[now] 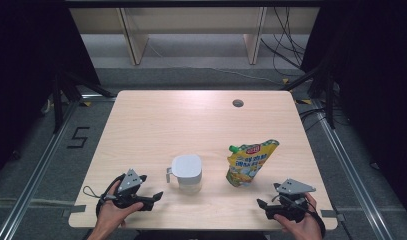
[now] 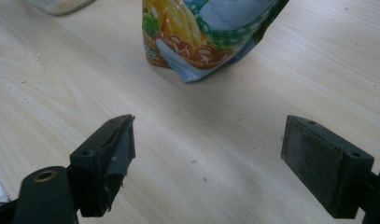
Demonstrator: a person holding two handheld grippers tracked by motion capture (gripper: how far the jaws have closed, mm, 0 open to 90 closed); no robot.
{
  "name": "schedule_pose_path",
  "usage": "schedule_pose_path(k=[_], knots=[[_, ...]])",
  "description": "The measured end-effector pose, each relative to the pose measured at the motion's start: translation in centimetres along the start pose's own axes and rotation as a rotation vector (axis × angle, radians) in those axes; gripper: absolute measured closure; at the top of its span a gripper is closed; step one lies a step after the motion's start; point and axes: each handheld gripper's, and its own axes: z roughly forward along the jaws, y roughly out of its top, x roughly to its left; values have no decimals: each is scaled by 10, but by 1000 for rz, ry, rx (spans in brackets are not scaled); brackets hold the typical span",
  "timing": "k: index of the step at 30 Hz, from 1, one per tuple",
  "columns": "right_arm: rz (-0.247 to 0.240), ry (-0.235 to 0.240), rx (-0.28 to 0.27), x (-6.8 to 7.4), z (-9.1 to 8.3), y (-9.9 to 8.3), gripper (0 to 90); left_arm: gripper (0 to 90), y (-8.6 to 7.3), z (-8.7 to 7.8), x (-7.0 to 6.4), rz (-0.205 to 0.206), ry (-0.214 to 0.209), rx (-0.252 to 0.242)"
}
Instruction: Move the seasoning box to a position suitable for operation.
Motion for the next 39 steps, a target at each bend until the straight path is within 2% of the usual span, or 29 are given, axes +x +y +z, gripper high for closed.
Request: schedule_pose_path(k=[2, 4, 5, 6, 8, 10, 11, 13, 15, 17, 21, 22, 26, 27, 28, 29, 30, 31, 32, 33, 34, 36, 38, 39], knots=[[-4, 0, -2, 0, 0, 0, 184, 150, 0, 0, 0, 8, 2, -5], [-16, -5, -11, -1, 1, 0, 184, 157, 2, 1, -2, -18, 1, -34], [-16, -5, -11, -1, 1, 0, 184, 159, 2, 1, -2, -18, 1, -34], [-16, -7, -12, -1, 1, 0, 184, 159, 3, 1, -3, -36, -8, -35], [-11, -6, -10, -1, 1, 0, 184, 163, 5, 3, -4, -28, -13, -64], [-14, -6, -10, -1, 1, 0, 184, 164, 6, 2, -5, -32, -21, -59], [-14, -7, -11, -2, 1, 0, 184, 167, 7, 3, -5, -17, -18, -69], [-16, -7, -11, -2, 1, 0, 184, 169, 9, 4, -7, -23, -30, -84], [-11, -6, -8, -2, 1, 0, 184, 175, 12, 4, -7, 8, -34, -106], [-10, -6, -8, -2, 1, 0, 184, 182, 12, 4, -7, 0, -29, -112], [-2, -7, -6, -1, 1, 0, 184, 252, 15, 6, -5, 6, -34, -139], [-3, -8, -4, -1, 2, 0, 184, 270, 16, 6, -6, -10, -31, -147], [-4, -4, 5, -1, 3, 0, 185, 330, 19, 8, -3, -7, -31, -167], [15, 1, 14, 0, 3, 0, 185, 336, 19, 8, -3, -7, -31, -167], [15, 1, 14, 0, 3, 0, 185, 336, 20, 9, 0, 31, -41, -163], [21, 3, 20, 1, 3, 0, 185, 350, 21, 11, -2, 6, -35, -166], [17, 2, 13, 1, 3, -1, 185, 357, 22, 16, -2, 30, -41, -164], [17, 2, 13, 1, 3, -1, 185, 367, 22, 16, -2, 30, -41, -164], [-6, -3, 6, -1, 3, 0, 185, 390, 23, 18, -3, 47, -40, -152], [-6, -3, 6, -1, 3, 0, 185, 390, 24, 20, -2, 65, -43, -153], [-18, -1, 7, -1, 4, -1, 185, 420, 26, 23, -4, 72, -46, -142], [-5, 1, 11, -1, 4, 0, 186, 482, 26, 26, -6, 57, -51, -148], [-10, 0, 14, -1, 4, 0, 187, 502, 30, 29, -6, 98, -64, -135], [-26, -4, 5, -1, 5, -1, 187, 526, 31, 31, -7, 90, -73, -141]])
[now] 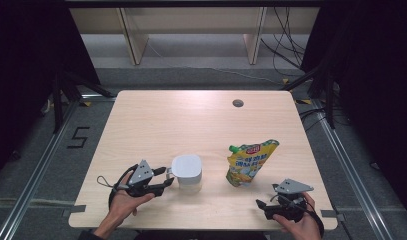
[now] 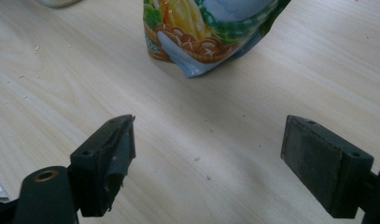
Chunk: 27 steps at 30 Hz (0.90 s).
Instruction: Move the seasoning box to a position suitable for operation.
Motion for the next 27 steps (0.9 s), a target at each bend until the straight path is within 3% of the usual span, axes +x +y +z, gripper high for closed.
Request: schedule_pose_path(k=[1, 3, 6, 8, 10, 11, 15, 16, 18, 22, 24, 27], knots=[[-6, -2, -1, 0, 0, 0, 189, 565, 1, 3, 1, 22, -12, -7], [-1, 3, 2, 0, 0, 0, 189, 597, 1, 4, 0, 5, -10, -11], [-7, 1, 1, 0, 0, 0, 190, 633, 2, 5, 3, 41, -4, -14], [3, 11, 10, 1, 0, 0, 190, 688, 1, 5, 3, 26, 8, -19], [1, 10, 11, 1, 0, 0, 191, 692, 1, 5, 3, 28, 4, -20], [29, 16, 23, 3, -1, 1, 192, 693, 1, 4, 2, 41, -1, -25], [12, 10, 11, 2, 0, 1, 193, 692, 2, 1, -2, 43, -1, -28], [13, 12, 12, 2, 0, 1, 193, 692, 3, 0, -1, 65, 1, -21], [12, 14, 13, 2, 0, 1, 193, 691, 2, 0, -2, 58, -4, -25], [3, 13, 12, 1, 0, 0, 194, 690, -3, -5, -7, 0, -15, -9], [17, 17, 18, 2, 0, 1, 194, 688, -3, -7, -9, 13, -1, -5], [5, 21, 21, 2, 1, 1, 193, 688, -3, -8, -10, 29, -20, 0]])
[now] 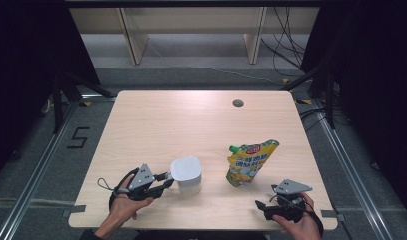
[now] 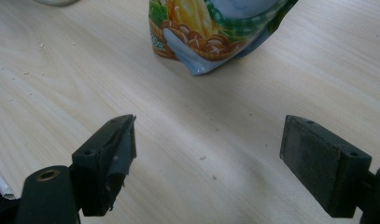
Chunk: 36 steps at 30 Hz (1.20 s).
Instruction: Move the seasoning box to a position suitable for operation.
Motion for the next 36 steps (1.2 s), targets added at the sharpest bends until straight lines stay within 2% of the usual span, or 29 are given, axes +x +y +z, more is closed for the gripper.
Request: schedule_pose_path(k=[1, 4, 5, 6, 8, 12, 13, 14, 15, 16, 18, 20, 22, 23, 27, 30, 31, 33, 36], knots=[[0, -1, -1, 0, 0, 0, 194, 688, -1, -1, -1, -22, 4, 5], [4, 0, -6, 0, 0, 0, 194, 687, -1, -1, -5, -25, 1, -4], [7, 0, -7, 0, 0, 0, 194, 687, -1, -1, -5, -7, 1, -5], [7, 0, -5, 0, 0, 0, 194, 687, -1, -1, -7, -27, -1, -8], [-3, -2, -8, -1, 1, 0, 194, 687, -1, -1, -8, -8, -7, -5], [1, 0, -9, -1, 1, 0, 195, 686, 0, 1, -15, -4, -40, -2], [1, 0, -9, -1, 1, 0, 195, 686, 0, 1, -17, 0, -36, -7], [10, 3, -4, 0, 0, 0, 195, 686, 1, 2, -20, -3, -54, -7], [10, 3, -4, 0, 0, 0, 195, 686, 1, 2, -20, -3, -54, -7], [26, 23, 6, -1, 0, 0, 195, 685, 2, 2, -22, 13, -64, -2], [26, 11, -4, 0, 1, 0, 195, 685, 2, 2, -25, 0, -58, -1], [3, -8, -11, -3, 1, -2, 196, 685, 3, 3, -27, 5, -75, -6], [-3, -7, -16, -4, 1, -2, 196, 685, 3, 3, -29, 10, -69, -1], [14, -4, -11, -3, 0, -2, 195, 685, 3, 4, -30, 12, -78, -4], [19, -2, -8, -3, 0, -2, 195, 685, 4, 6, -36, 6, -90, -9], [14, -4, -7, -3, 0, -2, 196, 684, 5, 6, -40, 22, -88, -10], [16, -4, -6, -3, 0, -2, 196, 684, 4, 4, -41, 17, -82, 3], [15, -4, -6, -3, 0, -2, 196, 684, 4, 5, -42, 7, -93, -9], [15, -3, -5, -3, 0, -2, 196, 683, 4, 3, -42, 6, -99, -1]])
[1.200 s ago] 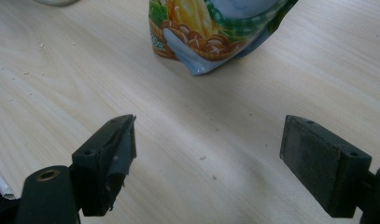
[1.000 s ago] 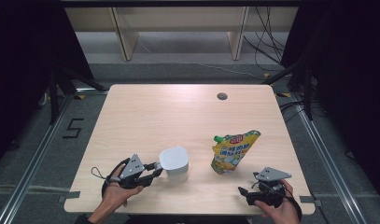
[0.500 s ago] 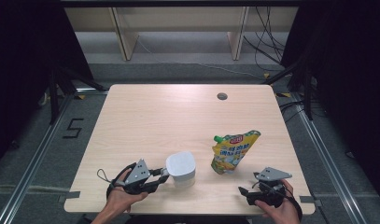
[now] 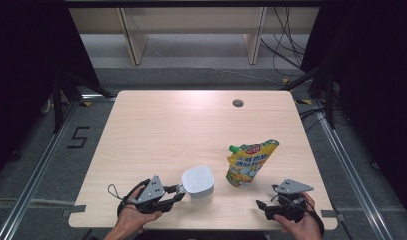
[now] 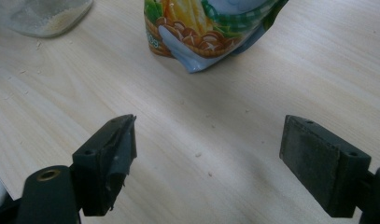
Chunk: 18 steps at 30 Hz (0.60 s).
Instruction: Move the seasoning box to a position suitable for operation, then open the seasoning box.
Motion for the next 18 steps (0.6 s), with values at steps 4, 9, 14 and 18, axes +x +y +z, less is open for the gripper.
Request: schedule_pose_path(k=[4, 9, 14, 18], knots=[[-1, 1, 1, 0, 0, 0, 196, 682, 0, 0, 0, -1, -7, 1], [7, 3, 4, 1, 0, 0, 196, 677, 0, -1, 0, 3, 9, 6], [-13, -1, -5, 1, 0, 0, 197, 462, 0, -1, -1, -29, -2, 3], [-16, -1, -3, 0, 0, 0, 197, 310, 3, -4, -1, -58, 2, -6]])
